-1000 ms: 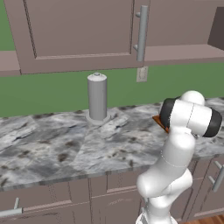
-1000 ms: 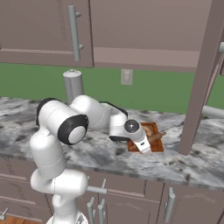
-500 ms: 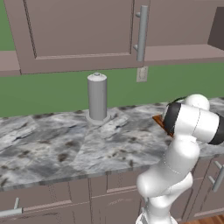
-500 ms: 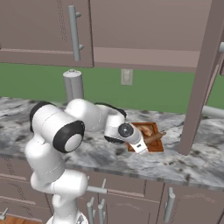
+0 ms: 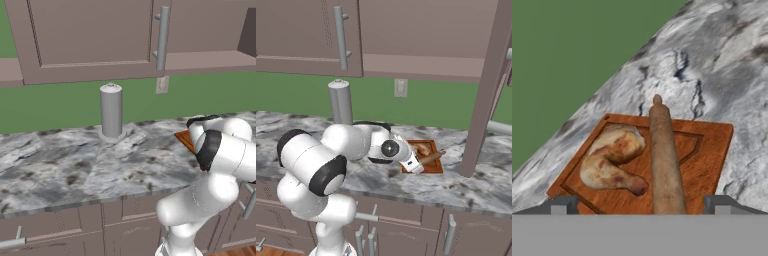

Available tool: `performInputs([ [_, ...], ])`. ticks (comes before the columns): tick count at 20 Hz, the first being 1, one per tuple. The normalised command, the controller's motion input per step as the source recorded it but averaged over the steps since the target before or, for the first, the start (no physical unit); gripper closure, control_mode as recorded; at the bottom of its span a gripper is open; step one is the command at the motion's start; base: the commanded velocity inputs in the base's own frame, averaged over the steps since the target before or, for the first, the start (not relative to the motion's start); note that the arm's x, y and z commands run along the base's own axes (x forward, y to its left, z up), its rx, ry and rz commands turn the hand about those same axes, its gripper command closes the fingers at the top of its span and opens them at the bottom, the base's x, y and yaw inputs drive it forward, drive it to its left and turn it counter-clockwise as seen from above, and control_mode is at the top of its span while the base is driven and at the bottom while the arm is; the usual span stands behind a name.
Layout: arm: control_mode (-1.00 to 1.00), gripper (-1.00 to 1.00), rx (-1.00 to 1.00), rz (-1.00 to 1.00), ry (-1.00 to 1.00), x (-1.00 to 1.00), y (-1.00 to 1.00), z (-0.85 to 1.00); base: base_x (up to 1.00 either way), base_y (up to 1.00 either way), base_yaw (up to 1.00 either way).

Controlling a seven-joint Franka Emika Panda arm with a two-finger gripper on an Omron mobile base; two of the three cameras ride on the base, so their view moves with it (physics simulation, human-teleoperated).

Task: Open the cabinet, retrieve the rolling pin, and place it next to the meat on the cutting board to prepare for tenderizing.

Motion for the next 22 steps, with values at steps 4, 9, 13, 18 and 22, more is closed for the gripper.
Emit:
performInputs([
  [4, -1.0, -1.0, 0.0, 0.0, -0.05, -0.01, -0.01, 0.82, 0.0, 0.0, 0.0],
  [9, -1.0, -1.0, 0.0, 0.0, -0.04, -0.02, -0.05, 0.81, 0.0, 0.0, 0.0],
  [13, -1.0, -1.0, 0.0, 0.0, -0.03, 0.0, -0.12, 0.9, 0.0, 0.0, 0.0],
  [18, -1.0, -1.0, 0.0, 0.0, -0.01, -0.08, -0.11, 0.78, 0.0, 0.0, 0.0],
  [22, -1.0, -1.0, 0.0, 0.0, 0.0, -0.19, -0.11, 0.72, 0.0, 0.0, 0.0],
])
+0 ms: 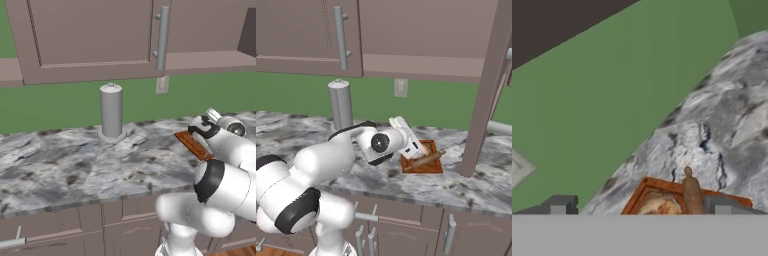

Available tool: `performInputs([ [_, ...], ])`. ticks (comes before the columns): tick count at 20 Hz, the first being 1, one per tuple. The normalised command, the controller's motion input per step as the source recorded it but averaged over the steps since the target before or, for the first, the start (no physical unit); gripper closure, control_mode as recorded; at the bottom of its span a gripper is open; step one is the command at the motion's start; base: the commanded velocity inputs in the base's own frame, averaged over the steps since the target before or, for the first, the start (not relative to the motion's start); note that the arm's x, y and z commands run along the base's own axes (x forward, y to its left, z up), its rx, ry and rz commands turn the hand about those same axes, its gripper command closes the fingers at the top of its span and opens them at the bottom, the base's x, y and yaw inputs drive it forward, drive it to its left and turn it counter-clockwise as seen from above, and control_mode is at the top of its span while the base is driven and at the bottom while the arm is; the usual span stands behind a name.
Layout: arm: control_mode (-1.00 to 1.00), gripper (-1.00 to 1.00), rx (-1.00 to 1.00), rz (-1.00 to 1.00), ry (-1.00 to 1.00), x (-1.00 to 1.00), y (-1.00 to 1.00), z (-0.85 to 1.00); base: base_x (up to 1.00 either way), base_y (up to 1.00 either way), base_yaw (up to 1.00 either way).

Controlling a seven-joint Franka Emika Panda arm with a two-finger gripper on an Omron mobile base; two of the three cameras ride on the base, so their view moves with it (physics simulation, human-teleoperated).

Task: Open the cabinet, retrieve the rolling pin, and place it next to the meat on the cutting board to prepare for tenderizing.

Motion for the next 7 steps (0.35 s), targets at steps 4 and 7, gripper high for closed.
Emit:
performInputs([
  [4, -1.0, -1.0, 0.0, 0.0, 0.0, -0.24, -0.11, 0.68, 0.0, 0.0, 0.0],
  [7, -1.0, -1.0, 0.0, 0.0, 0.0, -0.29, -0.11, 0.62, 0.0, 0.0, 0.0],
])
